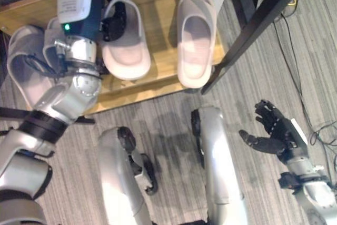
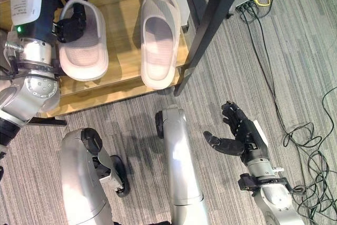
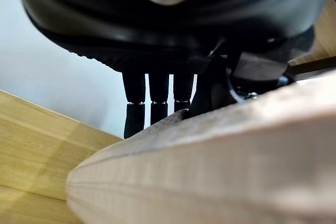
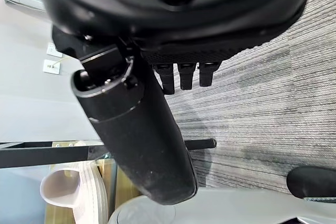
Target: Arrange the slippers neatly on the shoe rack.
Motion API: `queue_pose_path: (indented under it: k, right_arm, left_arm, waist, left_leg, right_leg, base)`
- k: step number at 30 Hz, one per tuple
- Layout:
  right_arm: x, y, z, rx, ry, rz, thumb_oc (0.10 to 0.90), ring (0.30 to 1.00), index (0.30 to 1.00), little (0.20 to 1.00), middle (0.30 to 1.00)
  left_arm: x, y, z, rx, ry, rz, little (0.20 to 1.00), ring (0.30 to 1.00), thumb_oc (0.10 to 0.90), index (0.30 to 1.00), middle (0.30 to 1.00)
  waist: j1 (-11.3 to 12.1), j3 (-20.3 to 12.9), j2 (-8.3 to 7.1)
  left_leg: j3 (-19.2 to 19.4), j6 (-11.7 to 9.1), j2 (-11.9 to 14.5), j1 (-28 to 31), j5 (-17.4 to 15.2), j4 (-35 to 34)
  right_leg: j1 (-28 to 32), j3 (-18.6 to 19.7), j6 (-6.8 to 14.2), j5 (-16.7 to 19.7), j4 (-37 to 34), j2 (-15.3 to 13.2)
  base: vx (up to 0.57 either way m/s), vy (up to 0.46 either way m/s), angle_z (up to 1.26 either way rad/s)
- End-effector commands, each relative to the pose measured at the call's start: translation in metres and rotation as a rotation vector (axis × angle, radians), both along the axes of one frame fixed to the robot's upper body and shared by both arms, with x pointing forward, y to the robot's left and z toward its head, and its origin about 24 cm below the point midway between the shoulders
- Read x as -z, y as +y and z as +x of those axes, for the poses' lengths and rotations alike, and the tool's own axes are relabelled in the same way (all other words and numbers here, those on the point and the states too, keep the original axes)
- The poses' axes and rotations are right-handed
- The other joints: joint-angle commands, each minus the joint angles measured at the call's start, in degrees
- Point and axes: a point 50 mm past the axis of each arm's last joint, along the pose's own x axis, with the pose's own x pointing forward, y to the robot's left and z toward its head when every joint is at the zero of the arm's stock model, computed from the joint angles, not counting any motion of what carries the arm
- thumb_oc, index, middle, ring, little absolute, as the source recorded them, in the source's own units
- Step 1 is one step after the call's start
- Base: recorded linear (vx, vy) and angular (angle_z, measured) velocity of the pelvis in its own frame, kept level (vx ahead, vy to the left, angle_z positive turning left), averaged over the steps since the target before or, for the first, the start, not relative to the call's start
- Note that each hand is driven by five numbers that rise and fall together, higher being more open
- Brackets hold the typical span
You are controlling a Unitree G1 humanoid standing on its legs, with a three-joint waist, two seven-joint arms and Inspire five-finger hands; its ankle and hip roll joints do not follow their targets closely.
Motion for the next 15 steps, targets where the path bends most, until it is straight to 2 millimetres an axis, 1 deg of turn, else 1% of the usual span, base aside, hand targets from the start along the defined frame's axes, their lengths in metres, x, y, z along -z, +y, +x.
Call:
queue_pose_path:
  k: [1, 4, 6, 9, 14, 15]
  right_arm:
    - [-0.043, 0.004, -0.001, -0.071, -0.205, -0.007, 0.8, 0.9, 0.9, 0.9, 0.9]
    - [-0.043, 0.003, -0.001, -0.072, -0.201, -0.007, 0.8, 0.9, 0.9, 0.9, 0.9]
    - [-0.042, 0.002, 0.0, -0.078, -0.191, -0.014, 0.8, 0.9, 0.9, 0.9, 0.9]
    - [-0.043, 0.002, 0.001, -0.085, -0.188, -0.015, 0.8, 0.9, 0.9, 0.9, 0.9]
    - [-0.043, 0.003, 0.0, -0.099, -0.183, -0.028, 0.8, 0.9, 0.9, 0.9, 0.9]
    - [-0.018, 0.0, 0.01, -0.048, -0.095, -0.084, 0.8, 0.9, 0.9, 0.9, 0.9]
  left_arm:
    - [-0.085, -0.033, -0.015, 0.101, -0.295, 0.028, 0.3, 0.3, 0.4, 0.3, 0.3]
    - [-0.088, -0.036, -0.015, 0.108, -0.306, 0.024, 0.3, 0.3, 0.4, 0.3, 0.3]
    - [-0.096, -0.041, -0.018, 0.125, -0.341, 0.019, 0.3, 0.3, 0.4, 0.3, 0.3]
    - [-0.102, -0.044, -0.022, 0.134, -0.374, 0.02, 0.3, 0.3, 0.4, 0.3, 0.3]
    - [-0.105, -0.049, -0.026, 0.152, -0.401, 0.011, 0.3, 0.3, 0.4, 0.3, 0.3]
    - [-0.101, -0.059, -0.021, 0.173, -0.383, 0.003, 0.3, 0.3, 0.4, 0.3, 0.3]
  waist:
    - [-2.34, -1.0, -1.56]
    - [-2.49, -1.0, -1.85]
    - [-2.54, -1.0, -2.02]
    - [-2.5, -1.0, -2.13]
    - [-2.39, -1.0, -2.27]
    - [-1.69, -1.0, -1.58]
  left_leg:
    - [-2.32, 1.47, -2.75, 0.5, 2.53, -4.2]
    - [-1.96, 1.31, -2.95, 0.5, 2.47, -4.02]
    - [-1.87, 1.01, -3.2, 0.5, 2.28, -3.66]
    - [-1.67, 0.64, -3.43, 0.5, 2.29, -3.77]
    - [-1.3, 0.13, -3.47, 0.5, 2.04, -3.28]
    - [-1.28, 0.08, -3.49, 0.5, 1.94, -3.09]
  right_leg:
    - [7.48, 2.67, -2.51, -8.83, 2.01, -3.4]
    - [7.48, 3.0, -2.65, -8.81, 2.44, -3.51]
    - [7.48, 3.44, -2.9, -8.89, 2.97, -3.59]
    - [7.48, 3.61, -3.14, -9.09, 3.32, -3.96]
    - [7.48, 3.84, -3.36, -9.4, 4.32, -4.07]
    - [7.48, 3.99, -3.43, -9.32, 4.64, -3.94]
  base:
    - [0.0, 0.0, 0.0]
    - [0.0, 0.007, 0.01]
    - [0.0, 0.0, 0.0]
    - [0.0, 0.0, 0.0]
    - [0.0, 0.0, 0.0]
    - [0.0, 0.0, 0.0]
